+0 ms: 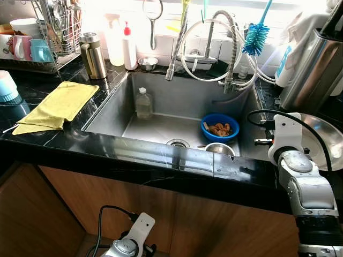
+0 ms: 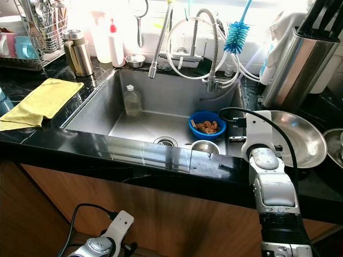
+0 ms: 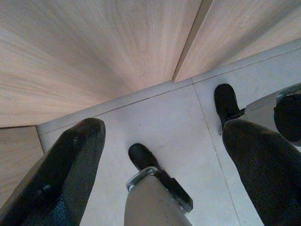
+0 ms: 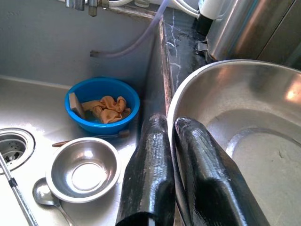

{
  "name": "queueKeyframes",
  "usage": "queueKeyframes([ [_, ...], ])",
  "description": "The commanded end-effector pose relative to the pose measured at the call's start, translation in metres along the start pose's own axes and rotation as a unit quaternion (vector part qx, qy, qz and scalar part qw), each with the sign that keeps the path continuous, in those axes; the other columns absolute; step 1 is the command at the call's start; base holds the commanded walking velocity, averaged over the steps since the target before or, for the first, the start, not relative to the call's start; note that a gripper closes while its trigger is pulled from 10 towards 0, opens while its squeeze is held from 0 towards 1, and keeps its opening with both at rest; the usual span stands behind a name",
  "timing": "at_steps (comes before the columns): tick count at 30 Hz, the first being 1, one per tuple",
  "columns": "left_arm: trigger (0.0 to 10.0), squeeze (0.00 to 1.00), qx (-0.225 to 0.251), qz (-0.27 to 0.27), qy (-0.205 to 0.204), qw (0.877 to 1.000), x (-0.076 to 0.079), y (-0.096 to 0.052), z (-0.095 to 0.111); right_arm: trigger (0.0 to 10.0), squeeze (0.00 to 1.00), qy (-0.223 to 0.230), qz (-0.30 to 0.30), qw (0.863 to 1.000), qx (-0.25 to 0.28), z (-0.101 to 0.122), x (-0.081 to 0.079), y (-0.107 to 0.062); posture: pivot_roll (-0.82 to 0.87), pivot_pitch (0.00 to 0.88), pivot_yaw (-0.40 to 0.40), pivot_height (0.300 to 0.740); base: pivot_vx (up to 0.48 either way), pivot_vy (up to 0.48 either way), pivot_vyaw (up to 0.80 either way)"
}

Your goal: Kitchen organization

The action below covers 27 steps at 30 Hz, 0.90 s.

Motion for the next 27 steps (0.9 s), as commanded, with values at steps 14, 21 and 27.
queueKeyframes([
  [14,10.0,0.00,-0.001,-0.002,-0.001,1.000,0.001,0.000,-0.001,10.0,0.00,-0.013,0.067,0.995,0.078,0.030,-0.027,-0.005,0.04,0.000,-0.062,0.736,0.000,0.000,0.00],
  [21,10.0,0.00,-0.001,0.000,-0.003,1.000,0.001,0.000,-0.001,10.0,0.00,-0.018,0.134,0.978,0.158,0.061,-0.051,-0.017,0.04,0.000,-0.064,0.736,0.000,0.000,0.00],
  [27,10.0,0.00,-0.001,0.000,-0.004,1.000,0.001,0.000,-0.001,10.0,0.00,-0.035,0.207,0.956,0.204,0.073,-0.076,-0.033,0.04,0.000,-0.066,0.736,0.000,0.000,0.00],
])
Point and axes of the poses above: a point about 5 cm out from each wrist's last joint towards the gripper, its own y axis pointing out of the wrist towards the gripper, its own z axis along the axis of the wrist's last joint, x = y × z, the point moved 6 cm from there along y, pointing out of the wrist towards the gripper, and after that the axes turned 2 degrees about y, right-handed, at the moved point
